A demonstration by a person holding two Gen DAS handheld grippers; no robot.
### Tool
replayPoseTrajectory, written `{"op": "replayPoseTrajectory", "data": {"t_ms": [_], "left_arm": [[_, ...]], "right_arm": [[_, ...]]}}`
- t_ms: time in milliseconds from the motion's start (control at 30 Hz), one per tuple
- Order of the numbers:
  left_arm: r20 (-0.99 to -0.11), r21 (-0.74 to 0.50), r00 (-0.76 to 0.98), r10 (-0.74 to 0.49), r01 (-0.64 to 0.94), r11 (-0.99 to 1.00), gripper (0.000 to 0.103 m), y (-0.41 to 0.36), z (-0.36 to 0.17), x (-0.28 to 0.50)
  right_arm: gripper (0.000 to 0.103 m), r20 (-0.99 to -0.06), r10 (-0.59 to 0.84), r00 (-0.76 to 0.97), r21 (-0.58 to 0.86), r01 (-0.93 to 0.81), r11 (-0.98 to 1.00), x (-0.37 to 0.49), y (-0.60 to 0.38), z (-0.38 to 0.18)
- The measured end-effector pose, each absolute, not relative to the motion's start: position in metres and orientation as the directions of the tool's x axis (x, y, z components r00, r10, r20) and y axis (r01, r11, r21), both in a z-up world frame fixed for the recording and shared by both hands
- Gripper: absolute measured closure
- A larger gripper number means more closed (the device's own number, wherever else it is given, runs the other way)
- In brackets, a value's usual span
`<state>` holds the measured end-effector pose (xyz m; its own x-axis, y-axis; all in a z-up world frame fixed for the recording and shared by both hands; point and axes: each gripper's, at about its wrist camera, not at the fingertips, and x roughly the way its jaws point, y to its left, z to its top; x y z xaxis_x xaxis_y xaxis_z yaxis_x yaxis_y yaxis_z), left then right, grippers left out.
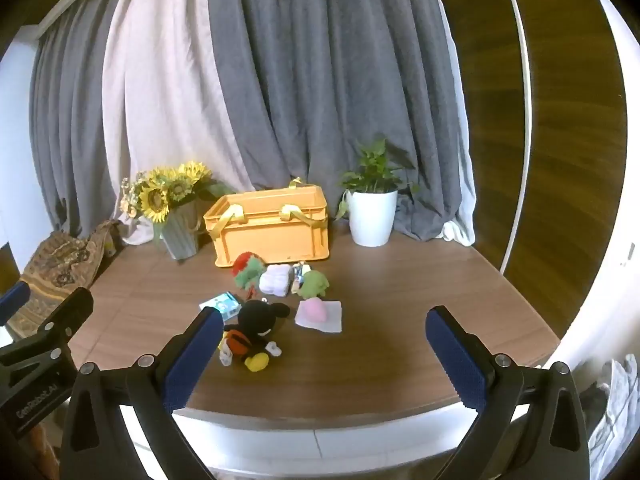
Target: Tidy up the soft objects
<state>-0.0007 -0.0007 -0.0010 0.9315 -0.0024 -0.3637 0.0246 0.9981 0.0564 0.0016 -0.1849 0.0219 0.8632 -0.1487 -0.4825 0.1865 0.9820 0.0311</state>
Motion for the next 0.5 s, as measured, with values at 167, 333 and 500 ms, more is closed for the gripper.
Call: {"op": "replayPoseTrajectory", "data": {"t_ms": [167, 333, 500], "left_arm": [[-0.377, 0.062, 0.926, -0.014, 0.041, 0.997, 0.000, -0.006, -0.001, 0.001], [-0.367, 0.045, 0.930, -0.018, 0.037, 0.998, 0.000, -0.005, 0.011, -0.014], [-0.368, 0.040, 0.930, -0.020, 0.037, 0.998, 0.000, -0.009, 0.010, -0.014]], "right_arm": [[0.000, -0.476, -0.145, 0.868, 0.039, 0.185, 0.982, -0.004, -0.187, 0.024], [0.000, -0.476, -0.142, 0.868, 0.042, 0.183, 0.982, -0.003, -0.189, 0.024], [0.000, -0.472, -0.147, 0.869, 0.040, 0.188, 0.981, -0.010, -0.192, 0.027]]}}
